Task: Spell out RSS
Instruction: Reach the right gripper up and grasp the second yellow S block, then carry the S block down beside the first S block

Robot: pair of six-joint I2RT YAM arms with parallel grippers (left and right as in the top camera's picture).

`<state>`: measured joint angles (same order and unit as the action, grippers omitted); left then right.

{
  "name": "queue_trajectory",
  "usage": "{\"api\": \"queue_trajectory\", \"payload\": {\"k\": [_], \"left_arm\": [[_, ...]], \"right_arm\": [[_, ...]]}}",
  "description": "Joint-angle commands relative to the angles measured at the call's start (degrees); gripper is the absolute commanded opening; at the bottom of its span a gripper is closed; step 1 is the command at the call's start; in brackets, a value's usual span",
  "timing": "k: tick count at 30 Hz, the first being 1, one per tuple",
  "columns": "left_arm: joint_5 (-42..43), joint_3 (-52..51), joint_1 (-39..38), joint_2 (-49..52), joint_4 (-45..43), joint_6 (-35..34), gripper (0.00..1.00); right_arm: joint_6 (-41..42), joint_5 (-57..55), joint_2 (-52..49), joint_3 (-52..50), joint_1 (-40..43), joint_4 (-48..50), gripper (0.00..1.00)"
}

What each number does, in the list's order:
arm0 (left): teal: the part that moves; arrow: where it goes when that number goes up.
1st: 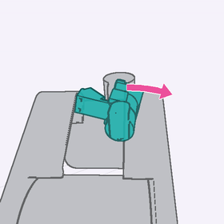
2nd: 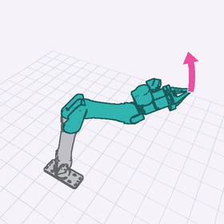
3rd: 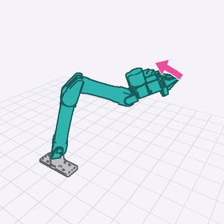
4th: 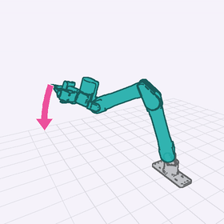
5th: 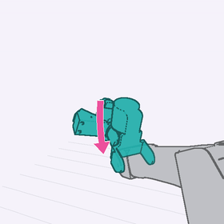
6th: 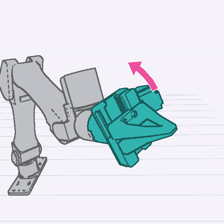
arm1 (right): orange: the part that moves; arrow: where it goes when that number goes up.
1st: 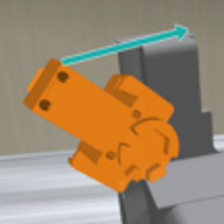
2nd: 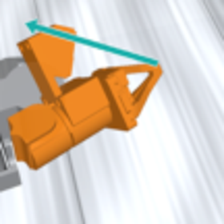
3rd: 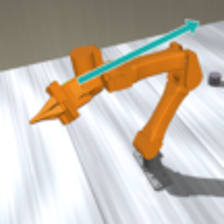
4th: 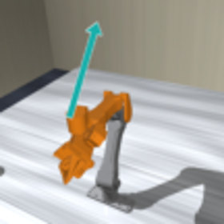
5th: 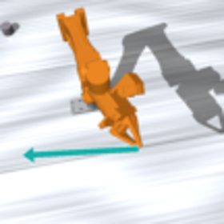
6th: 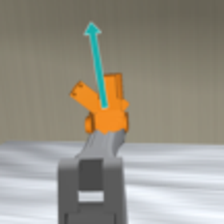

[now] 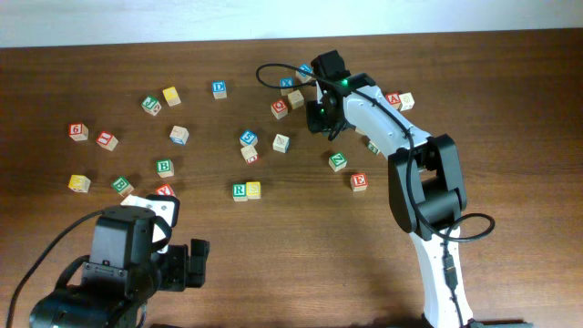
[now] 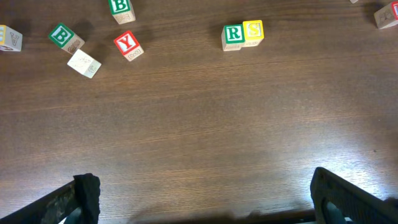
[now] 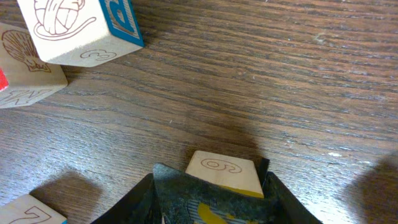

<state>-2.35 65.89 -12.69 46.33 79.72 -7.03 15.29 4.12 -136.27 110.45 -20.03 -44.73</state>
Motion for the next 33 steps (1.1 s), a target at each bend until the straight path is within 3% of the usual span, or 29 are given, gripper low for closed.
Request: {"api": "queue_trajectory", "payload": {"k": [1,10,15,22,27,33], "left_arm": [[-0.02,0.26,0.09,-0.17,-0.09,0.70,0.99],[0.00,0.26,0.09,-0.17,-0.09,0.70,0.99],[-0.02,0.26,0.09,-0.17,-0.09,0.70,0.99],[-0.02,0.26,0.09,-0.17,-0.09,0.70,0.99],[-0.02,0.26,0.09,-0.17,-0.09,0.70,0.99],[-0.02,0.26,0.09,-0.17,-0.09,0.70,0.99]], "right_arm": [[0.07,0.11,-1.05,-0.31,-0.48,-0.02,0.33],[0.07,0.15,-1.03,-0.24,-0.48,-0.28,0.21],[0.04,0.15,-0.22,3.74,-0.48,-5.44,0.18],[0.00,0.11,0.92,22.12,-0.90,-26.56,0.04],[0.00,-0.33,1.27,36.44,-2.86,-44.35,0.04],[1.77,-5.99,6.36,36.98,-8.96,-50.05,0.04]]}}
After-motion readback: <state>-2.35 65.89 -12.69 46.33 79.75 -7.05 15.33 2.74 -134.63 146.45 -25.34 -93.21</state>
